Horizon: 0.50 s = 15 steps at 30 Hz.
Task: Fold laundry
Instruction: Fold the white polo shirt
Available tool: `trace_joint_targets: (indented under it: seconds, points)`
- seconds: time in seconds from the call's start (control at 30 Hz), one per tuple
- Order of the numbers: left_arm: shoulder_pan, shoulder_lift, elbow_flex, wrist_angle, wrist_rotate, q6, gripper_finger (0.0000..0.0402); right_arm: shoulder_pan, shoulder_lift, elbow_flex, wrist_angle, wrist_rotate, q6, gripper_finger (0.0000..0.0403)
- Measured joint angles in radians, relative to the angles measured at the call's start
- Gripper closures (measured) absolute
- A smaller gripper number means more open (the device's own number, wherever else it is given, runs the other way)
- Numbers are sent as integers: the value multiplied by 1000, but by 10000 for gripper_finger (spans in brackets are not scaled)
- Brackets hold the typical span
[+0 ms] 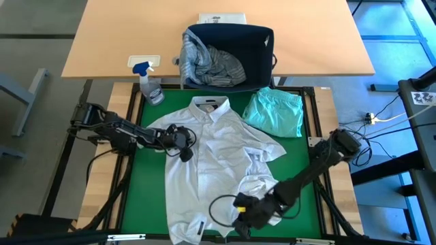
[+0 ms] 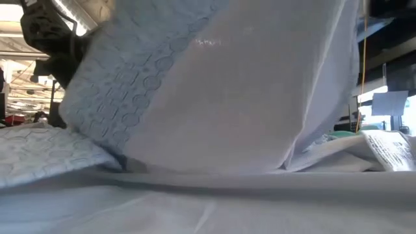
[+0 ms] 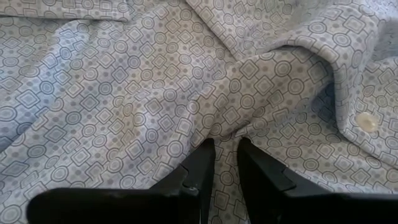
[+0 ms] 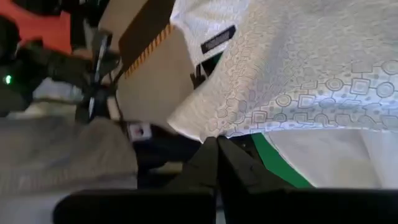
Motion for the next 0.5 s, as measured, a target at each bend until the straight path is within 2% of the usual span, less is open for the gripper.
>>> trace_joint_targets:
  seconds: [0.13,0.2,0.33,0.5]
  points:
    - [4,0,0,2,0,0,331,67,12,2,-3,156,172,400]
    - [4,0,0,2,0,0,331,95,37,2,19,193,269,400]
    - [4,0,-1,3,1,1,331,130,112,2,110,190,412,400]
    - [4,1,-2,5,1,1,331,131,161,1,153,181,441,400]
